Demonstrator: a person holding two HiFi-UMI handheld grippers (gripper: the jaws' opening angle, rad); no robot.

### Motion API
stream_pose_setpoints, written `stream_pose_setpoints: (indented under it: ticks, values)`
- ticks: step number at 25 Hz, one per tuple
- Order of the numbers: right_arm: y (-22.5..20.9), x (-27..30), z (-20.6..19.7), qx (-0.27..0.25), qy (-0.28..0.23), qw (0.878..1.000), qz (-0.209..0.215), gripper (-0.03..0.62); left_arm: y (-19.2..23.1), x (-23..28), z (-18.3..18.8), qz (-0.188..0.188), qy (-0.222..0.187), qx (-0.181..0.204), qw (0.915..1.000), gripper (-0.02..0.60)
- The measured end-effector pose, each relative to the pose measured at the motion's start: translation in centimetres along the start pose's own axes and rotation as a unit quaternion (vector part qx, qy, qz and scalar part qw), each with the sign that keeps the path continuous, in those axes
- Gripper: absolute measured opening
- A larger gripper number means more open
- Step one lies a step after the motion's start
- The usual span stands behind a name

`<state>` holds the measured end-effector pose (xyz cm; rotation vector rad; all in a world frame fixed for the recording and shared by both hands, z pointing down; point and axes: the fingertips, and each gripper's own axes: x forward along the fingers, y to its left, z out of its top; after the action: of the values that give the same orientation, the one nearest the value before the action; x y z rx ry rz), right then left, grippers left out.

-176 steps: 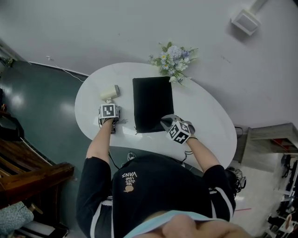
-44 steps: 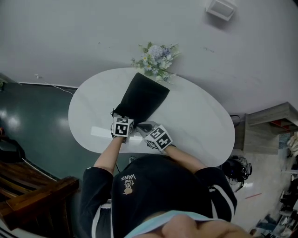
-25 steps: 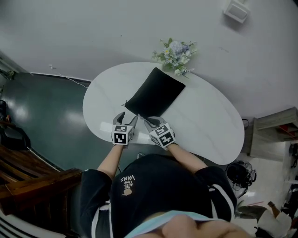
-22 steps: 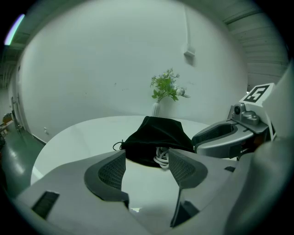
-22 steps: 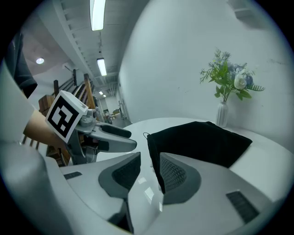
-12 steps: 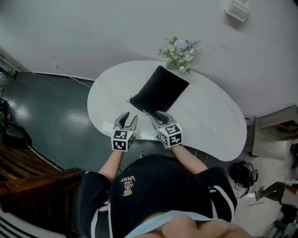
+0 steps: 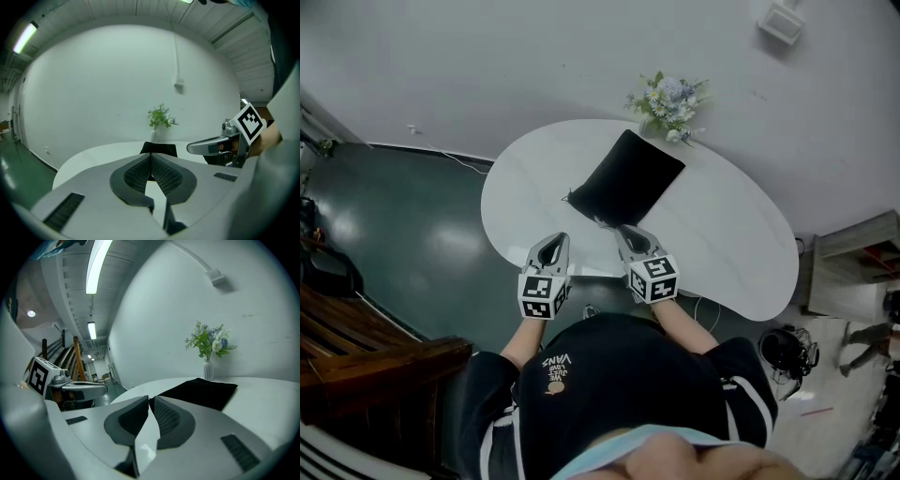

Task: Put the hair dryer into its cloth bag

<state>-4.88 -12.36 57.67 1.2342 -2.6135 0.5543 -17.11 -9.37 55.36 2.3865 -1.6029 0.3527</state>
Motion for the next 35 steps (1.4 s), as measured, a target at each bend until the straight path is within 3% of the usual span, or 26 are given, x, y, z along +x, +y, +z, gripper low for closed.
stream_pose_setpoints:
  ticks: [15, 35]
  values:
    - [1.5, -2.3, 0.3, 0.016, -0.023, 1.0, -0.009, 0.046, 0.8, -5.1, -1.1, 0.027, -0.028, -0.031, 0.9988, 0.02]
    - [1.8, -2.4, 0.3, 0.015, -0.023, 1.0, -0.009, 0.043, -0.4, -5.2, -1.2, 0.015, -0.029, -0.046, 0.9984, 0.018]
